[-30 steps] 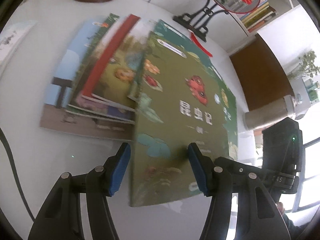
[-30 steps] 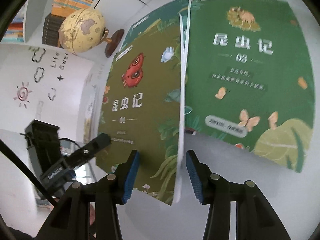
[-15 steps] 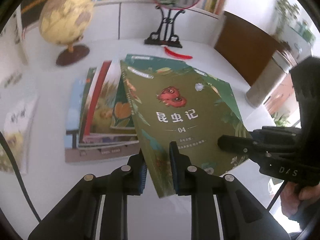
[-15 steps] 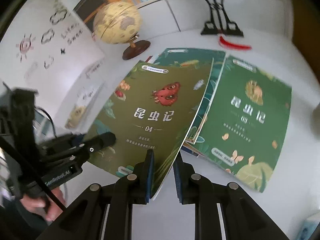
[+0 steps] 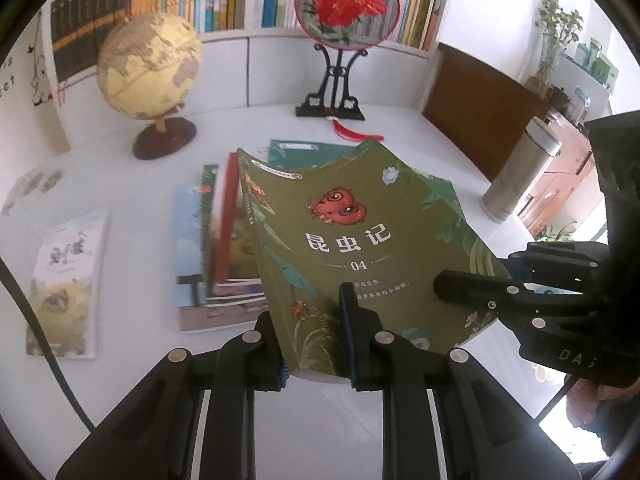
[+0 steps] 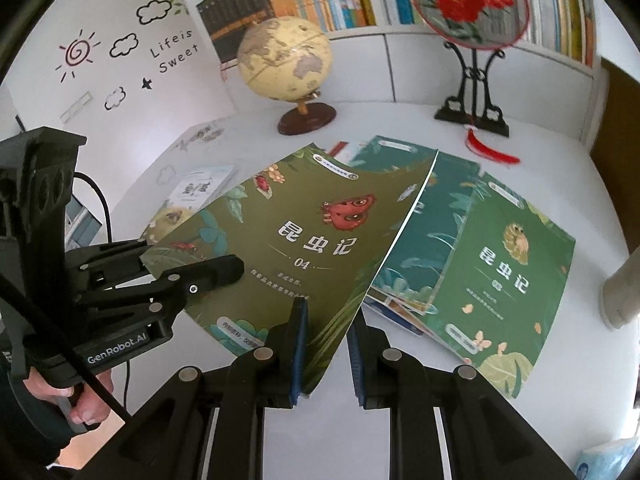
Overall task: Organize books
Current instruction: 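Carry the olive book with both tools and lay it flat on the open desk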
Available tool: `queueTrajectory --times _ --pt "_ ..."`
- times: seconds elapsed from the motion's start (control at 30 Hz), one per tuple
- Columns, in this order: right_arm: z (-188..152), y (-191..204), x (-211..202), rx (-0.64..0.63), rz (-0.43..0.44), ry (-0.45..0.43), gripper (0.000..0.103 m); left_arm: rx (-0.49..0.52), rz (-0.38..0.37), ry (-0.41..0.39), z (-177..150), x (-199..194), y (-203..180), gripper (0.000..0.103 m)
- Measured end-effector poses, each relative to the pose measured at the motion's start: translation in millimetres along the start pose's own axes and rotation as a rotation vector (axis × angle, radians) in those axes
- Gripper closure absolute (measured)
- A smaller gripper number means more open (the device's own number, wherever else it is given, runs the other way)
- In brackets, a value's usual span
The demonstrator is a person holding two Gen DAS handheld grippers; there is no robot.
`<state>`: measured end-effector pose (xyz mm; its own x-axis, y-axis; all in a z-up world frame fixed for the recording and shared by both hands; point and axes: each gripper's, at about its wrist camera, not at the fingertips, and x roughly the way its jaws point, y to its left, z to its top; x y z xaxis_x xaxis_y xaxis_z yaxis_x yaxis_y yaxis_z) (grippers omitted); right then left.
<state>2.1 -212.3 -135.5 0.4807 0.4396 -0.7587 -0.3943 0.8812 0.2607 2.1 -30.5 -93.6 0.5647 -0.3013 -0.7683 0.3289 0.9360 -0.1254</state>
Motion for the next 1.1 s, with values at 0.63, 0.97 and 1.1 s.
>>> queueTrajectory --times 0.63,0.97,1.1 --pt "60 198 19 -0.149 0.057 -0.113 0.084 -0.106 0.171 -0.172 -24 -127 167 0.086" --pt "82 278 81 -0.173 0.065 -0.070 0.084 -0.126 0.185 -0.184 -29 -123 252 0.086" --pt "100 280 111 -0.126 0.078 -0.044 0.084 -0.159 0.172 -0.170 -23 -101 283 0.086"
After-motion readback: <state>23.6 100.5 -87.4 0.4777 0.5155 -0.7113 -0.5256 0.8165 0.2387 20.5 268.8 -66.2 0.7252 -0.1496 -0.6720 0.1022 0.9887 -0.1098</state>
